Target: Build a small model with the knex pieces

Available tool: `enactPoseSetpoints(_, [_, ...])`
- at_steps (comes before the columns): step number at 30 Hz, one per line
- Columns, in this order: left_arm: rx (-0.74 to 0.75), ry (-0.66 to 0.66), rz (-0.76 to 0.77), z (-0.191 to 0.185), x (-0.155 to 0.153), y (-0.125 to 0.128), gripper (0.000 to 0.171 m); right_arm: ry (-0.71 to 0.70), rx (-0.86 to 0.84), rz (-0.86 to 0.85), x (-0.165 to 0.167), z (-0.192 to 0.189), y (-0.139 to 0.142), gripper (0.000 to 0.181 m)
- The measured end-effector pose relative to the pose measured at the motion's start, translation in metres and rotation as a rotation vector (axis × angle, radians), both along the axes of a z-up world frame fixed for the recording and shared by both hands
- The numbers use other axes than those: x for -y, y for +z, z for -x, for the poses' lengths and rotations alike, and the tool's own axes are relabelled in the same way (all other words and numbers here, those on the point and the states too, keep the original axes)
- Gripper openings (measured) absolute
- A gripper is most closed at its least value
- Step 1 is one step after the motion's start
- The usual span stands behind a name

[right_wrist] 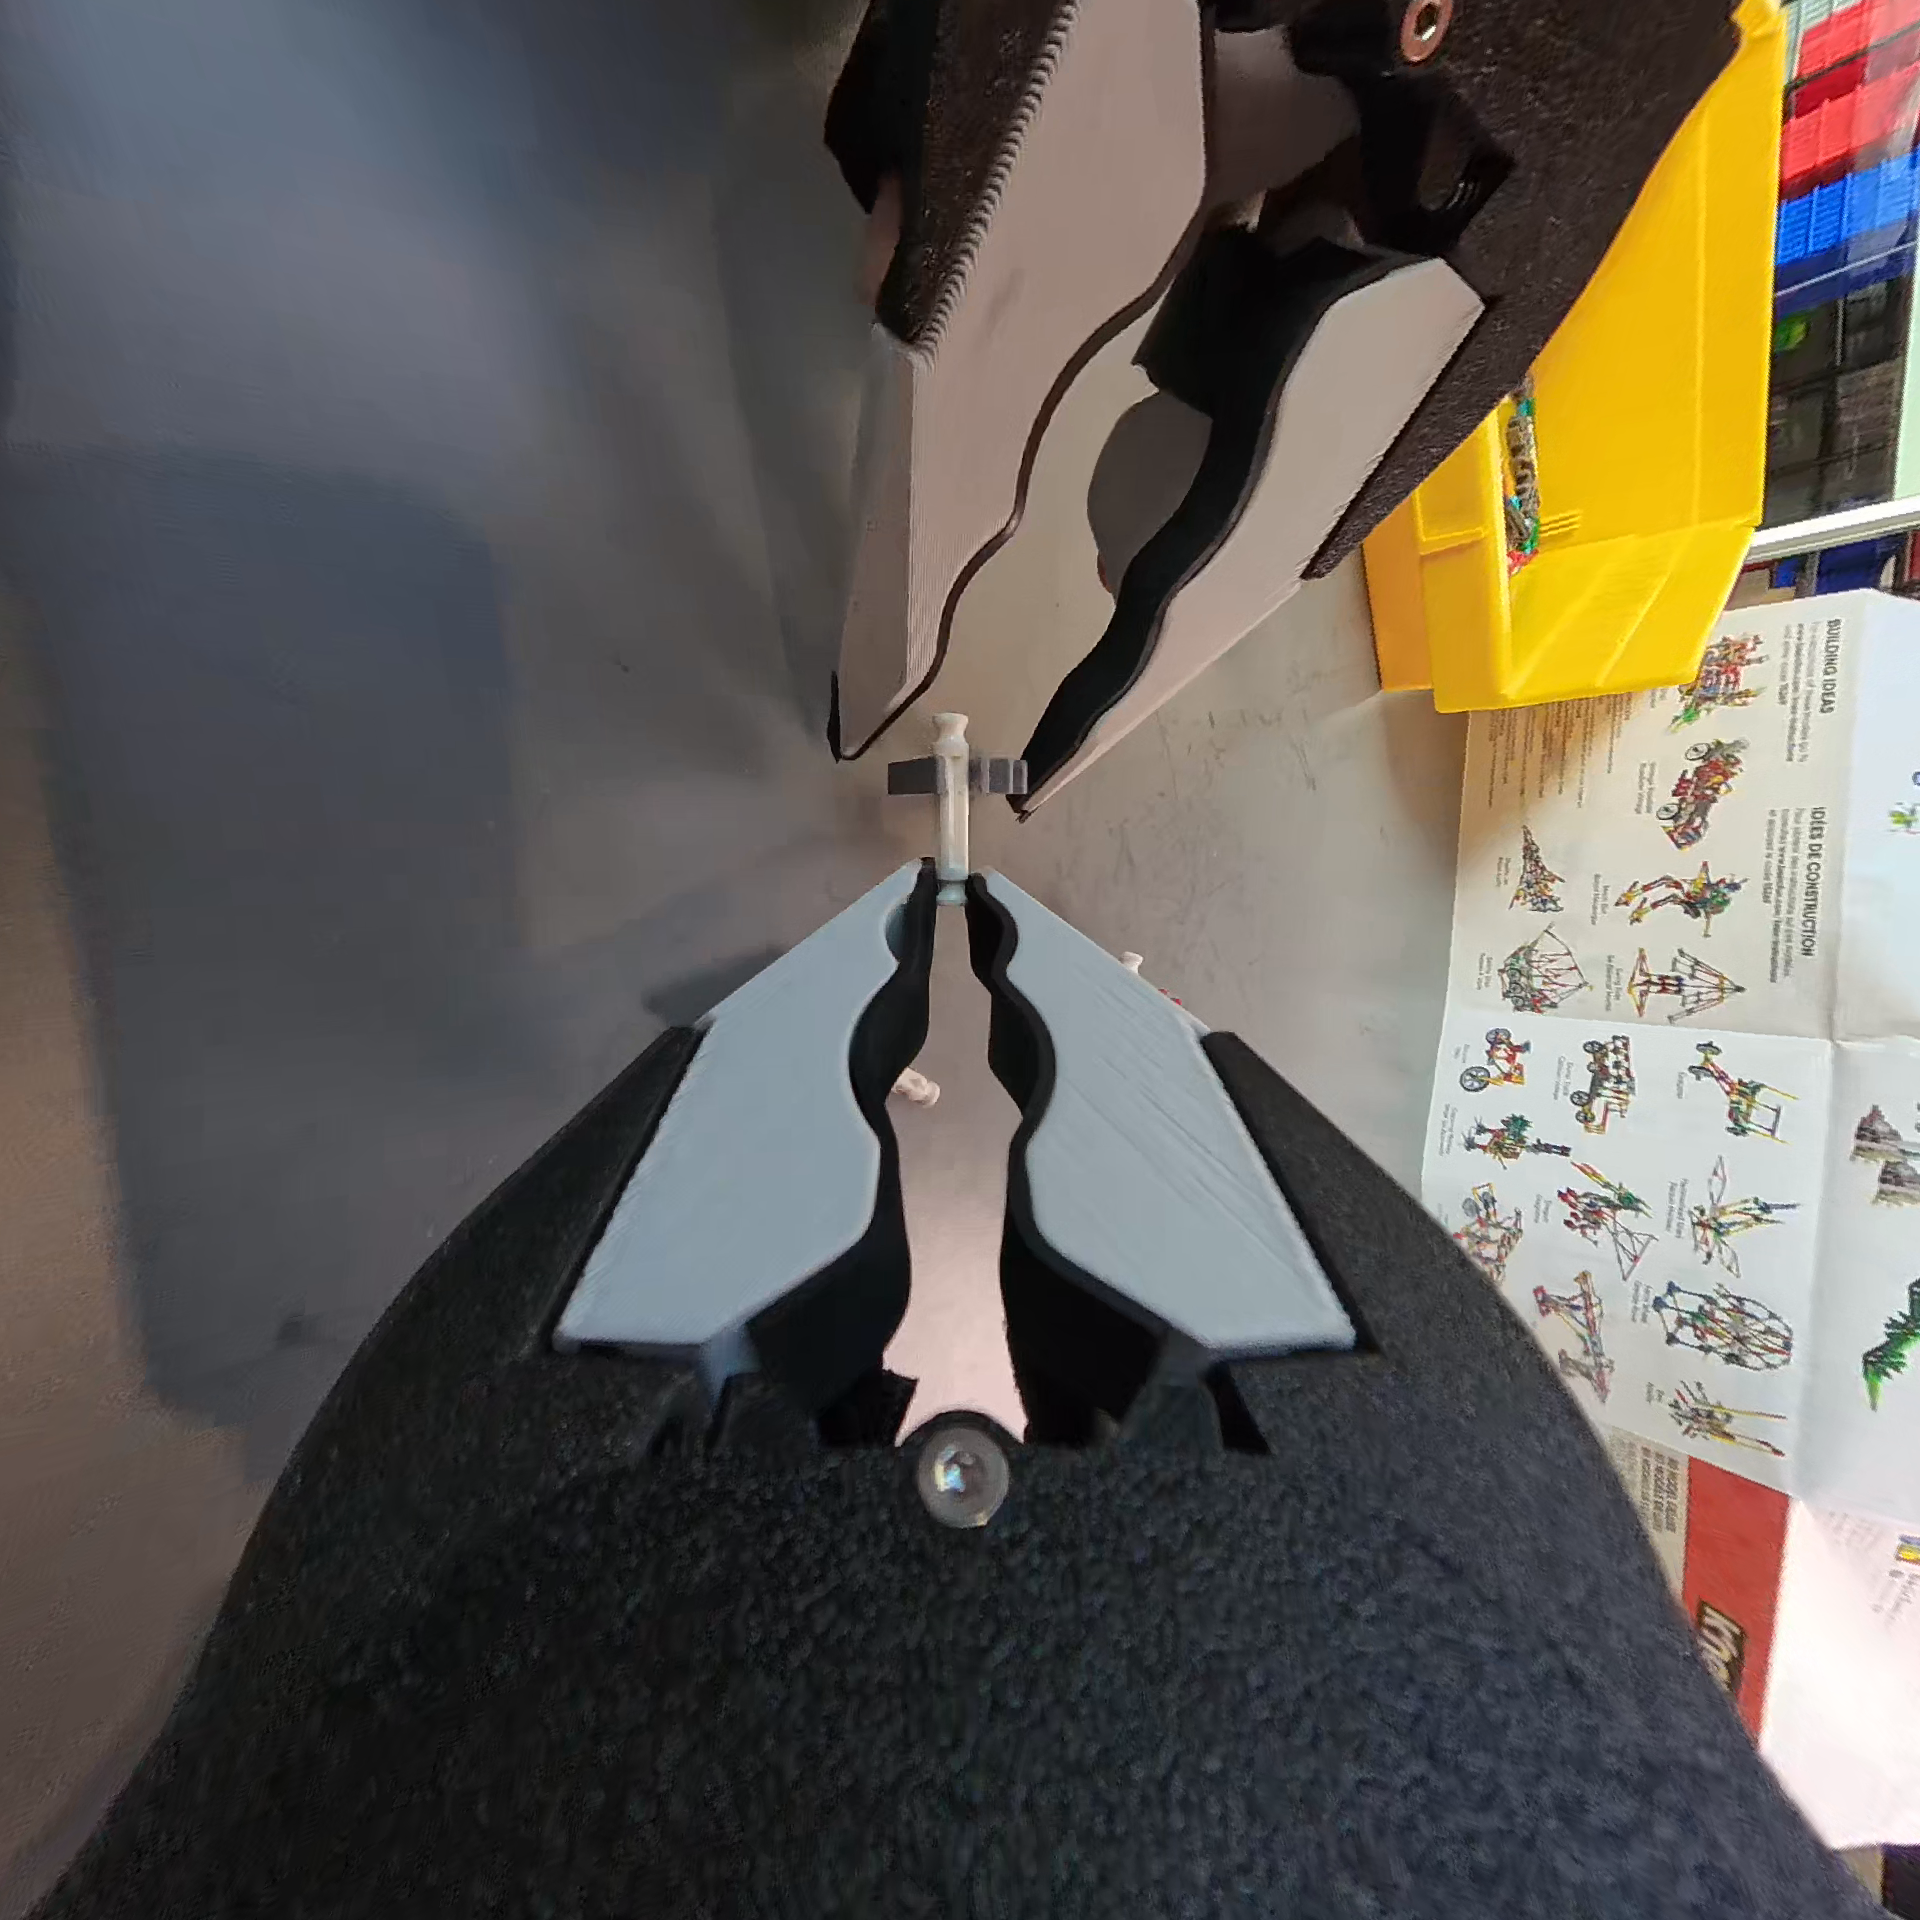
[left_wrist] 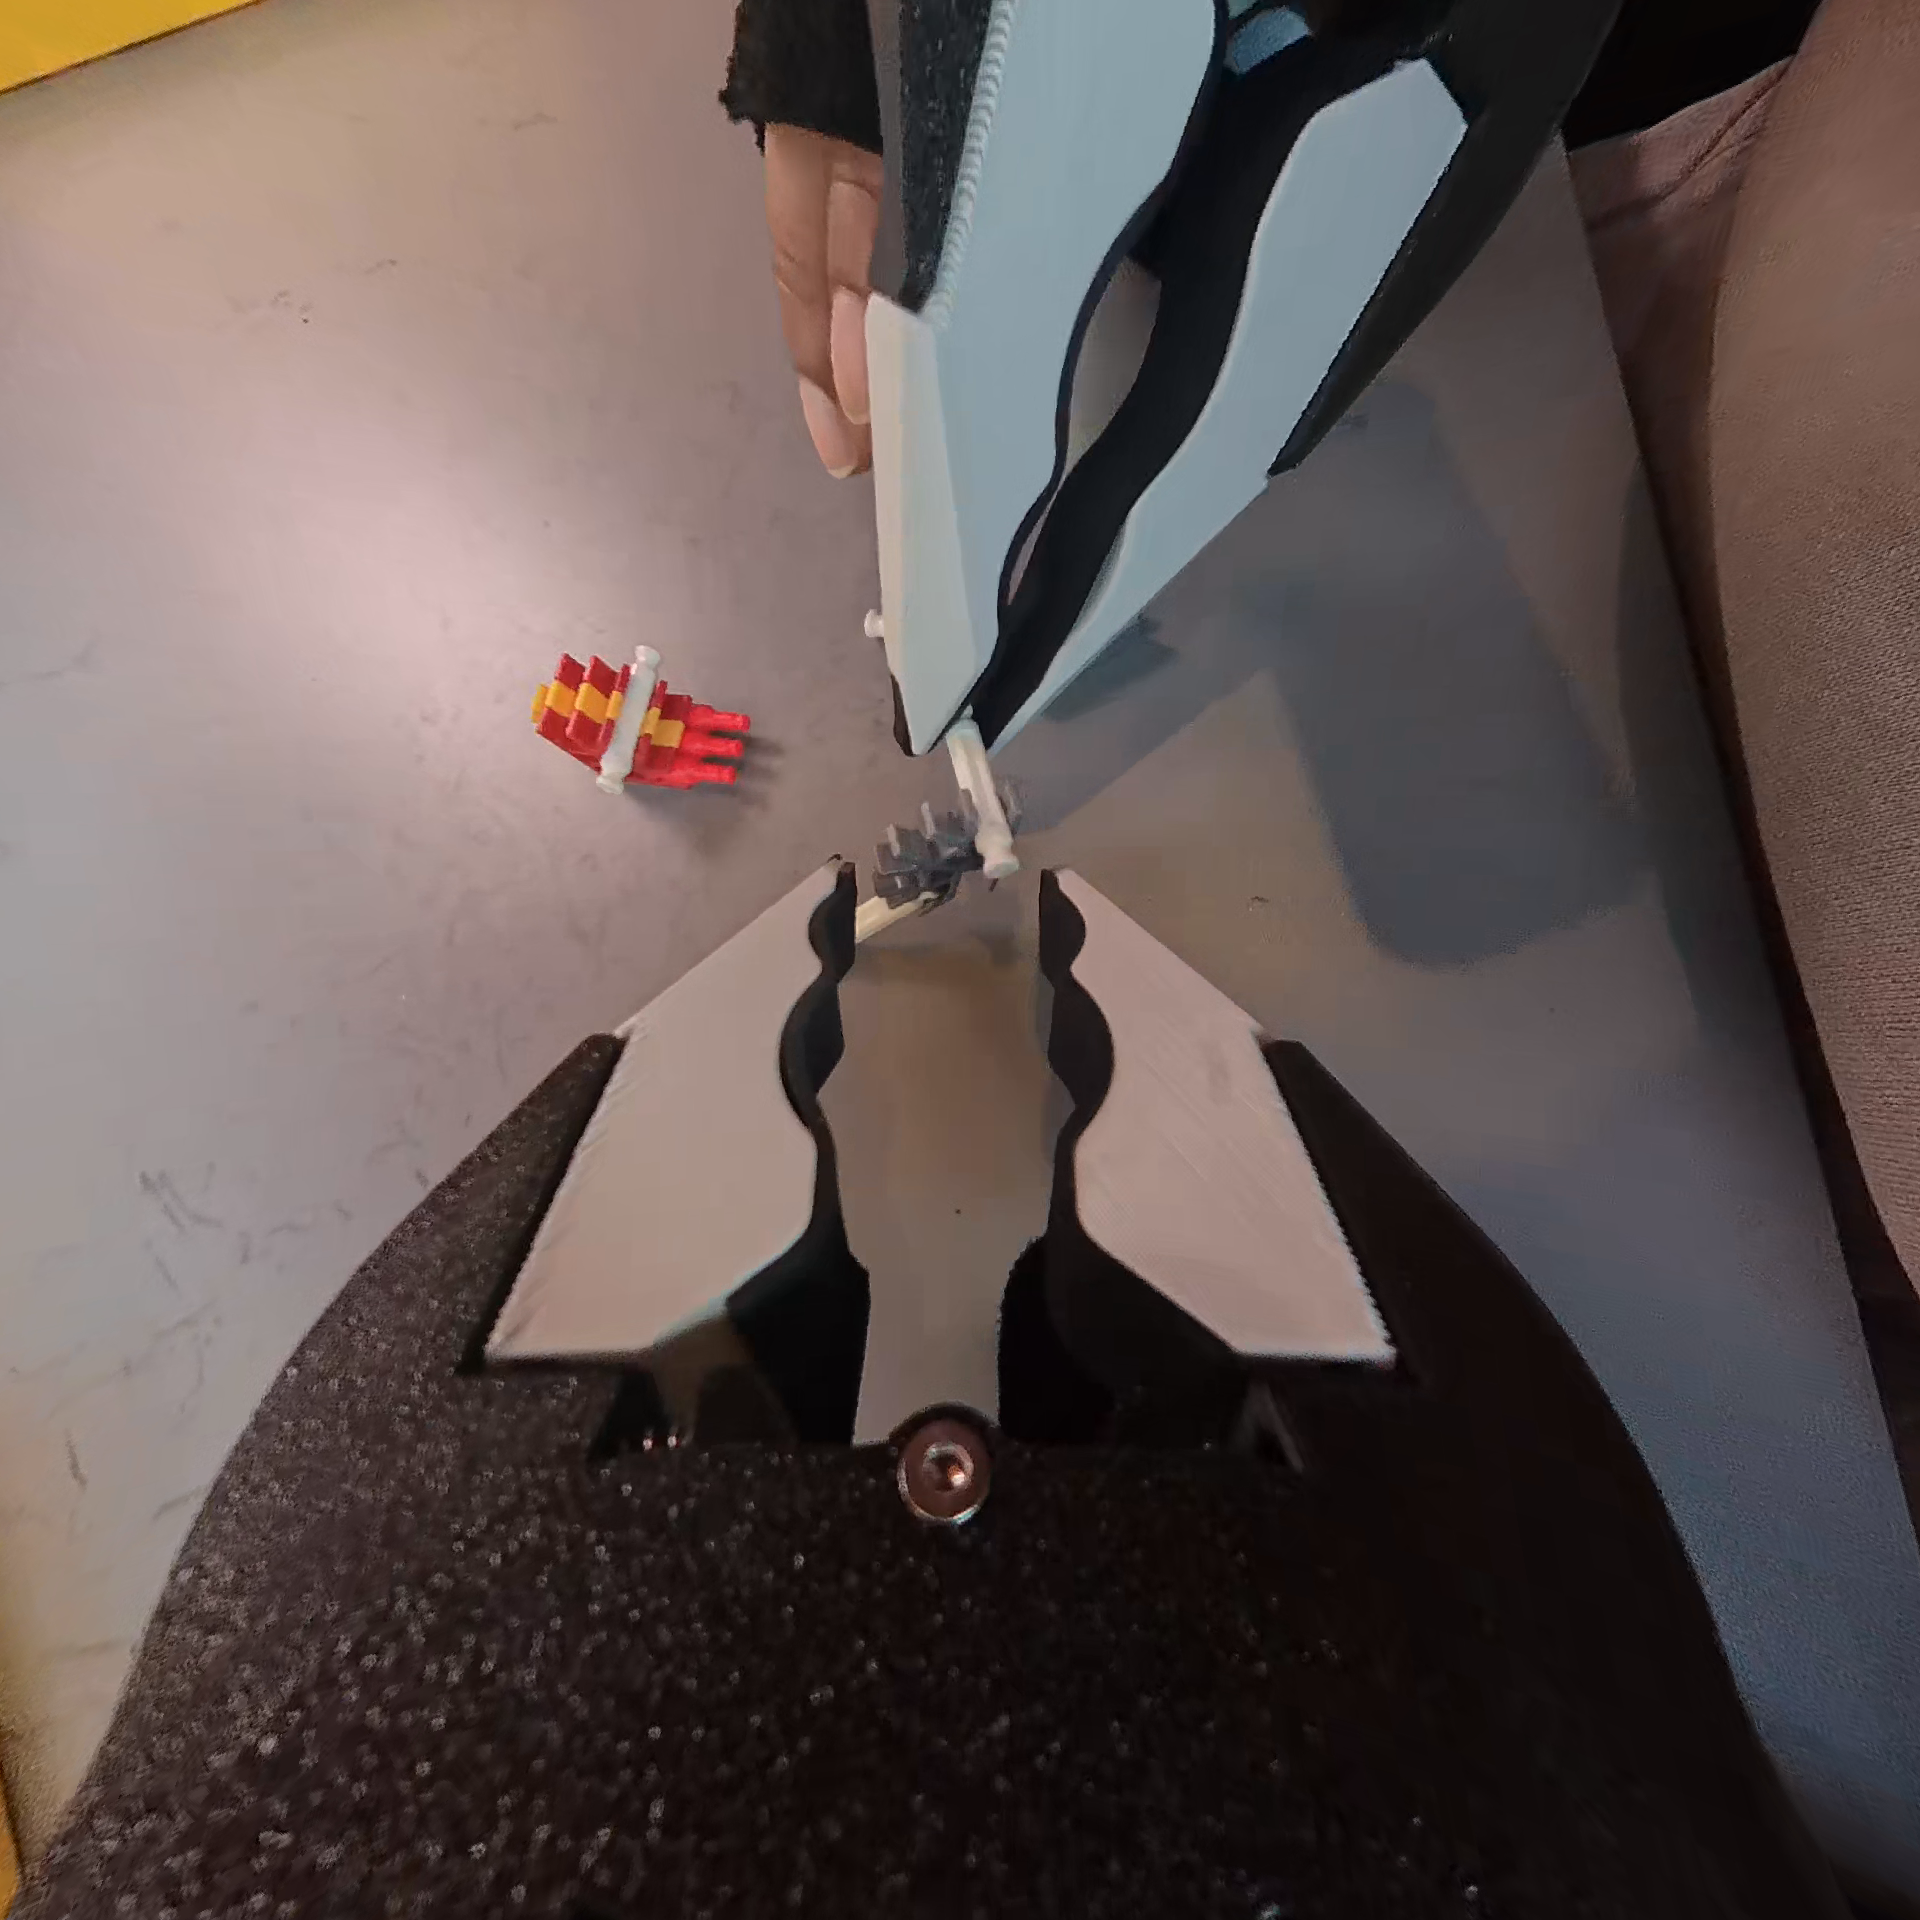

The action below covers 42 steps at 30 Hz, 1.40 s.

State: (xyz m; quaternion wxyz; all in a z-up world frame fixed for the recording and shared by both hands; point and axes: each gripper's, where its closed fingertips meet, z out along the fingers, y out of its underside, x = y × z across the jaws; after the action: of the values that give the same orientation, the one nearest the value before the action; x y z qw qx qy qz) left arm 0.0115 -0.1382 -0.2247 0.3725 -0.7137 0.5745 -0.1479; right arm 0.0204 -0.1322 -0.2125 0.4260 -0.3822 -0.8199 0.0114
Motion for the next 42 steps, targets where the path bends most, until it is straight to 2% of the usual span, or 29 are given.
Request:
enactPoseSetpoints(4, [-0.017,0.007,-0.053,0.002,-0.005,-0.002,0.029,-0.022,0.002,0.004,0.0,0.005,-0.006,0.003])
enactPoseSetpoints(10, [-0.012,-0.017,-0.036,0.003,-0.004,-0.008,0.028,-0.016,-0.004,0.035,0.002,0.006,-0.013,0.003])
enactPoseSetpoints(14, [0.008,-0.03,-0.041,0.003,-0.003,-0.006,0.028,-0.027,-0.049,0.145,0.002,0.005,-0.008,0.006])
enactPoseSetpoints(20, [0.075,-0.053,-0.026,0.002,-0.001,0.0,0.028,-0.021,-0.142,0.456,-0.006,-0.01,0.018,0.023])
enactPoseSetpoints(26, [0.118,-0.045,-0.006,-0.002,-0.001,0.006,0.028,-0.015,-0.141,0.542,-0.007,-0.022,0.023,0.026])
enactPoseSetpoints(30, [0.266,-0.03,0.091,-0.009,0.002,0.023,0.028,0.034,-0.188,0.544,0.003,-0.012,0.027,0.022])
enactPoseSetpoints(35, [0.639,-0.018,0.388,-0.01,0.004,0.065,0.028,0.134,-0.245,0.649,0.014,-0.009,0.052,0.024])
enactPoseSetpoints(38, [0.789,0.015,0.518,0.0,-0.004,0.078,0.027,0.138,-0.138,0.707,0.01,-0.025,0.049,0.03])
enactPoseSetpoints(42, [0.857,0.085,0.603,0.008,-0.016,0.077,0.027,0.088,0.081,0.738,0.005,-0.046,0.012,0.043])
